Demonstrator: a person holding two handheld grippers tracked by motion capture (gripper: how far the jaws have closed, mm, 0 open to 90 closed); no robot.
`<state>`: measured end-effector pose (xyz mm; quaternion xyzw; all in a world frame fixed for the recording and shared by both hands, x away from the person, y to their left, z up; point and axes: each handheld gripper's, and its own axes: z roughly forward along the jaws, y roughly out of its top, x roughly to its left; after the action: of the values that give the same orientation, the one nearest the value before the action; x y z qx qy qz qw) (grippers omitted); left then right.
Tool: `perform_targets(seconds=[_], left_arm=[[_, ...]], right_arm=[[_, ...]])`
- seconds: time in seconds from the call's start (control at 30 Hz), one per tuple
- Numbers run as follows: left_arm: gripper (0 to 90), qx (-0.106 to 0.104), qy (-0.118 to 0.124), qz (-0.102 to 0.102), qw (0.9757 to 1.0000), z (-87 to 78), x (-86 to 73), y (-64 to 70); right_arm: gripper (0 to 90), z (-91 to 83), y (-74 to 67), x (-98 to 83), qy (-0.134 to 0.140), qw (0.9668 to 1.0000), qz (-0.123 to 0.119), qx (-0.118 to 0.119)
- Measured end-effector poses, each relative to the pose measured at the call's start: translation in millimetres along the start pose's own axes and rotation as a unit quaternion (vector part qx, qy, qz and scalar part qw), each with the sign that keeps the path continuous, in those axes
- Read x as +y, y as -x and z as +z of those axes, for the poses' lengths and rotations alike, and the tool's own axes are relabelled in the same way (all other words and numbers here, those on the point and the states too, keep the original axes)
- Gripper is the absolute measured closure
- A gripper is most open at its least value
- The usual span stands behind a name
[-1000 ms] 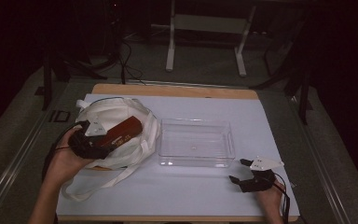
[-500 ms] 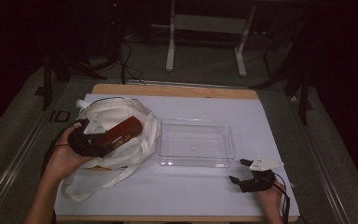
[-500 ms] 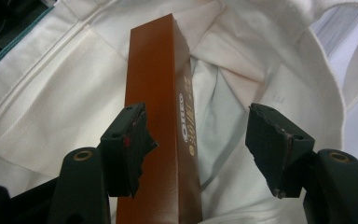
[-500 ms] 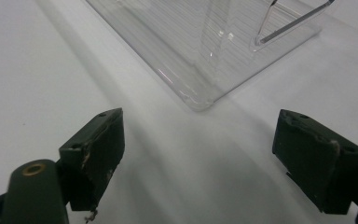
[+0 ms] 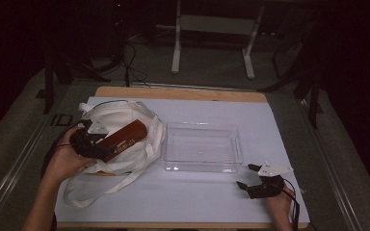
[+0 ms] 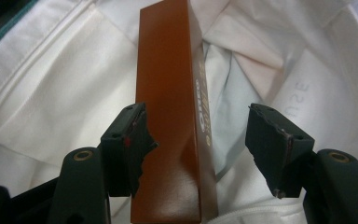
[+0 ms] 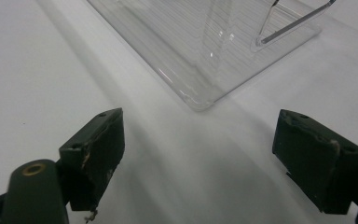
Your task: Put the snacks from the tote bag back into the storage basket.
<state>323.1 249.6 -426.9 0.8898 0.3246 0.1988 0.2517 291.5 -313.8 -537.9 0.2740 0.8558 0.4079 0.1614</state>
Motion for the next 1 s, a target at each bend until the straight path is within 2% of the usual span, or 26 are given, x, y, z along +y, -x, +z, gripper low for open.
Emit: perform_targets(seconds=[0.73,1.0], left_arm=[[42.3,-0.005,-0.039,-0.011,0.9992,13.1,0.4,-17.4],[40.6,-0.012,-0.057,-0.026,0.998,19.3,0.8,-23.9]], right_arm=[[16.9,0.1,-0.4,0.0,0.0,1.0,-0.002,0.0],[16.9,1.1,-1.5,0.4,-0.006,0.9999,-0.008,-0.002]])
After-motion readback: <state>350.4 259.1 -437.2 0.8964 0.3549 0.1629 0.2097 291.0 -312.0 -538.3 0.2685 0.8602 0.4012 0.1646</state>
